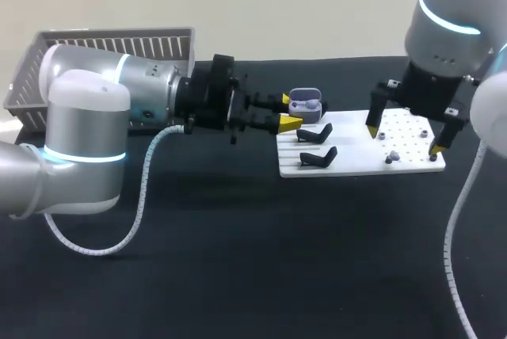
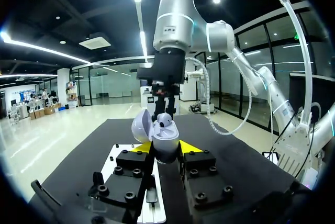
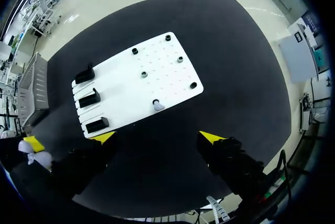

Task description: Pick up each earbud case from the left stands, insert the matching earbuds, close the lid, and place the case in the box.

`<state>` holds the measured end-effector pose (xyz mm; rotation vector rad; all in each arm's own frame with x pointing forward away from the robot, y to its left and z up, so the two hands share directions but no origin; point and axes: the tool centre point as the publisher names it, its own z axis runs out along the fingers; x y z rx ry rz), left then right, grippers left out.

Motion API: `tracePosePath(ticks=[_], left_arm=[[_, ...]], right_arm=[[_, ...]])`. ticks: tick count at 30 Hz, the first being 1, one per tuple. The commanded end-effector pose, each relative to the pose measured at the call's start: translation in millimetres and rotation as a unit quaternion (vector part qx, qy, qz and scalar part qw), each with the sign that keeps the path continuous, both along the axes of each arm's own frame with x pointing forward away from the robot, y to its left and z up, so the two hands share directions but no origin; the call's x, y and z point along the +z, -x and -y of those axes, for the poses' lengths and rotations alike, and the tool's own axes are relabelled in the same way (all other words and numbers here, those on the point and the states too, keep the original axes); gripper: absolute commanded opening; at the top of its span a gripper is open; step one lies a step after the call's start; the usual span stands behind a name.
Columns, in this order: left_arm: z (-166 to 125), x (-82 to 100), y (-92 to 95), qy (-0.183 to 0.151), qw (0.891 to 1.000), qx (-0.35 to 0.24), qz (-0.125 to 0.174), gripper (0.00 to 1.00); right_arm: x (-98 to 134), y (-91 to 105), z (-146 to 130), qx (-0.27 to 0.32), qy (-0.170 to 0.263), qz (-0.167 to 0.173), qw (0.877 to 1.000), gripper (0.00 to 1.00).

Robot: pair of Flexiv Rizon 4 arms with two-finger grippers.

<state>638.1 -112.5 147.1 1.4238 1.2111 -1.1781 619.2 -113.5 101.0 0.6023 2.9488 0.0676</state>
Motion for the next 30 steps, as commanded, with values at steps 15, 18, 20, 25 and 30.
tracePosePath(ticks=[15,18,20,25,30], left_arm=[[-0.1,-0.9,0.5,0.001,1.000,0.001,0.001,0.00],[-0.1,-0.9,0.5,0.001,1.000,0.001,0.001,0.00],[-0.1,-0.9,0.5,0.001,1.000,0.001,0.001,0.00],[-0.1,-0.9,0.5,0.001,1.000,0.001,0.001,0.00],[-0.1,-0.9,0.5,0.001,1.000,0.001,0.001,0.00]], right_arm=[[-39.5,-16.4,10.7,-0.005,-0.033,-0.011,0.999,0.49],[-43.5,-19.8,11.0,-0.004,-0.034,-0.014,0.999,0.48],[-45.0,-21.8,10.5,-0.002,-0.034,-0.015,0.999,0.47],[-49.0,-26.6,9.3,0.004,-0.036,-0.016,0.999,0.45],[-53.0,-30.2,9.1,0.006,-0.034,-0.014,0.999,0.44]])
